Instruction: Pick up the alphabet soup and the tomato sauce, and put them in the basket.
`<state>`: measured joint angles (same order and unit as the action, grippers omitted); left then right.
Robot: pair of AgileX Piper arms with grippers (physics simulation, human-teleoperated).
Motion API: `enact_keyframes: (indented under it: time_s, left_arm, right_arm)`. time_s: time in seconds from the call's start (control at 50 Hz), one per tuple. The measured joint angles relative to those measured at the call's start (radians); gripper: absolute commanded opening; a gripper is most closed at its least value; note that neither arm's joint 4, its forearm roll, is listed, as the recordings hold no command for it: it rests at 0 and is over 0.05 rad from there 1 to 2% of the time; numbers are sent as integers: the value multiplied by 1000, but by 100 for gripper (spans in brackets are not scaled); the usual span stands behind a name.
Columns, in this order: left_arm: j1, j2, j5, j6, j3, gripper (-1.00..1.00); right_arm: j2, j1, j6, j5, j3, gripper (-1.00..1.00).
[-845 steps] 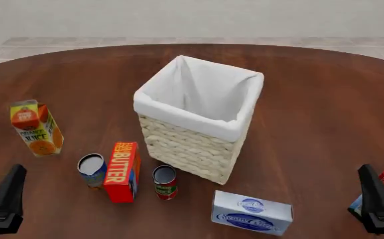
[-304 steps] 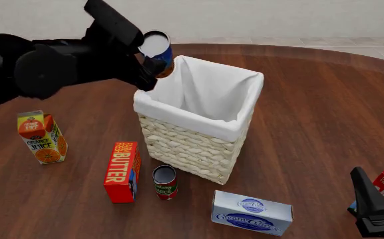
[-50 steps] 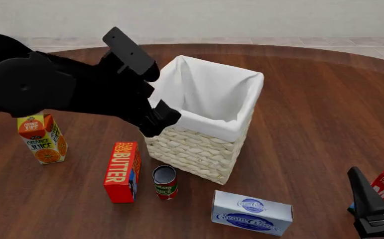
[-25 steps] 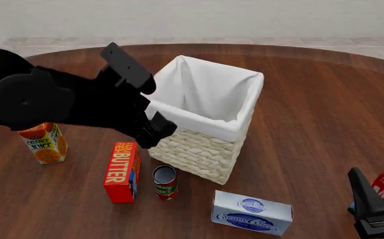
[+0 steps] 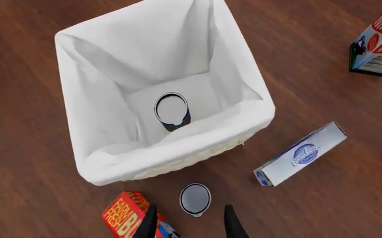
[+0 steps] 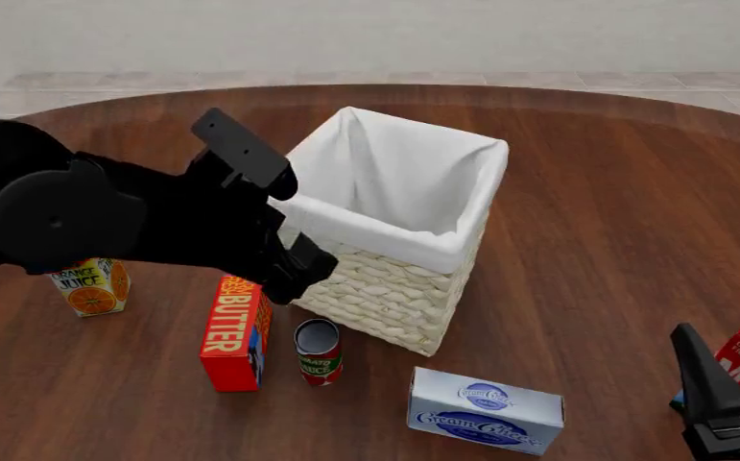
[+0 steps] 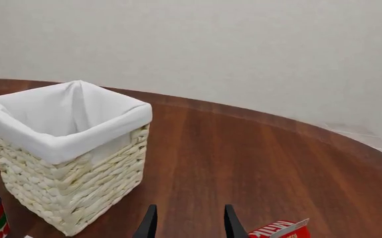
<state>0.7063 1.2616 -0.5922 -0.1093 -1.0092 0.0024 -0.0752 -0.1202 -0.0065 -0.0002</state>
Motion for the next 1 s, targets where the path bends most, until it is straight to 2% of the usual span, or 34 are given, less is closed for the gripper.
enact_keyframes:
  time_s: [1.0]
  left_arm:
    - [28, -4, 99, 35, 149, 100]
  right_arm:
    - [-2, -3, 1, 1, 0, 100]
